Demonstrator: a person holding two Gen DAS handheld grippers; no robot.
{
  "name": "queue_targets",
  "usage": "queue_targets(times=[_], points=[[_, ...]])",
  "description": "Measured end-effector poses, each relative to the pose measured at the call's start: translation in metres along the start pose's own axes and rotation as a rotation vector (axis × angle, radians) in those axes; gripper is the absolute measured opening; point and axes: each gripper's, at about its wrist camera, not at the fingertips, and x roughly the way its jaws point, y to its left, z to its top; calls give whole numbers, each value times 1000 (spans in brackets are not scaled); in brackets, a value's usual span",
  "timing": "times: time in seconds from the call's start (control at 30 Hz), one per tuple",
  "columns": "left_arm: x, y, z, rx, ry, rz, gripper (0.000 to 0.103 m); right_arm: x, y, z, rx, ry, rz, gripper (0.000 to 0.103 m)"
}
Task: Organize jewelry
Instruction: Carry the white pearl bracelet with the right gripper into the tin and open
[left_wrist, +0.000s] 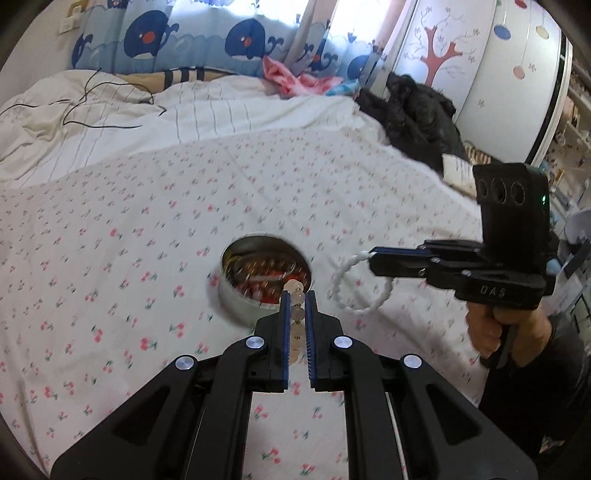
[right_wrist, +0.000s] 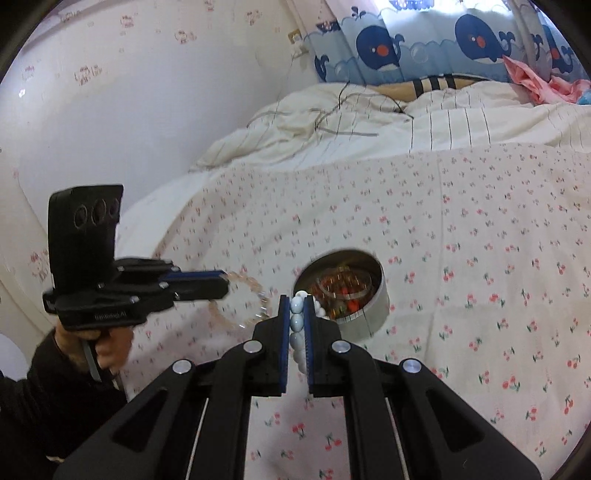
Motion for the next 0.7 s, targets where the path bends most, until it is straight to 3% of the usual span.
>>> queue_targets(times=[0.2, 0.4, 0.5, 0.57, 0.63, 0.7], points=[[14, 0, 20, -50, -60, -36, 7, 7, -6, 17, 43, -67, 7, 8], [42, 12, 31, -151, -70, -93, 7, 16, -10, 32, 65, -105, -1, 8], [62, 21, 31, -188, -40, -53, 7, 25, -14, 34, 76, -100, -4, 8], [81, 29, 28, -200, 41, 59, 7, 33, -16, 34, 75, -86, -20, 8], [88, 33, 25, -185, 75, 116, 8, 41, -19, 36, 78, -77, -31, 8], [81, 34, 27, -172, 57, 140, 10, 46, -22, 37, 86, -77, -23, 8]])
